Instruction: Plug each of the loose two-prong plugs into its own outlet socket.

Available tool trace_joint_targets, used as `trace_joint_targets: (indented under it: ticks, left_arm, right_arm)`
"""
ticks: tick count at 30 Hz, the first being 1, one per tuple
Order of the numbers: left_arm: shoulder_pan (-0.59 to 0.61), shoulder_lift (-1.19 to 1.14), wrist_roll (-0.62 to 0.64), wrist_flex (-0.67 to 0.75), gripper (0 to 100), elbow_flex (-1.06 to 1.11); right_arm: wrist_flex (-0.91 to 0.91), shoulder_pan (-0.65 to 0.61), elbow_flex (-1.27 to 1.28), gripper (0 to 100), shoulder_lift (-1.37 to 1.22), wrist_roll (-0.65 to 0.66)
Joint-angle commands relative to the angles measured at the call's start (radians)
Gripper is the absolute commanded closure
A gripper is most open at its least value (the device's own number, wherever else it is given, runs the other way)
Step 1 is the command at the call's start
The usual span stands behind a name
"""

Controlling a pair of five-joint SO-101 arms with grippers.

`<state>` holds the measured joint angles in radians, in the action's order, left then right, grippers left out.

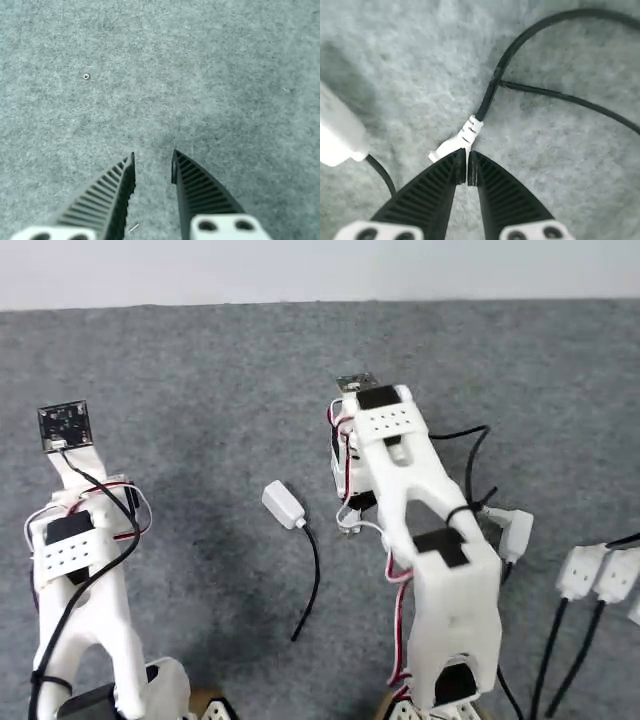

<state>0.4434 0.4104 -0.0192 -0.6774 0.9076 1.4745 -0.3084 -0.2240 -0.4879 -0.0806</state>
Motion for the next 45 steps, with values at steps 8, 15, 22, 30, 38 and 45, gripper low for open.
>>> trace_joint_targets:
  ticks: [8,15,22,30,38,45]
  left_arm:
    - [-0.008,0.021,-0.015,0.029,88,-0.019]
    - [-0.009,0.021,-0.049,0.026,88,-0.019]
    - [-0.023,0.021,-0.052,0.026,88,-0.01]
    - [-0.078,0.021,-0.127,0.026,88,0.021]
    - [-0.29,0.081,-0.488,-0.003,89,0.185]
    - [-0.292,0.163,-0.491,-0.006,89,0.239]
  right_arm:
    - [-0.306,-0.081,0.413,99.1,0.236,0.012]
    - [-0.331,-0.031,0.46,99.1,0.196,0.015]
    - [-0.326,0.015,0.462,99.1,0.193,0.017]
    - [-0.337,0.004,0.454,96.3,0.2,0.021]
    - [-0.329,-0.008,0.419,90.9,0.191,-0.011]
    - [-0.274,-0.005,0.318,90.8,0.193,-0.109]
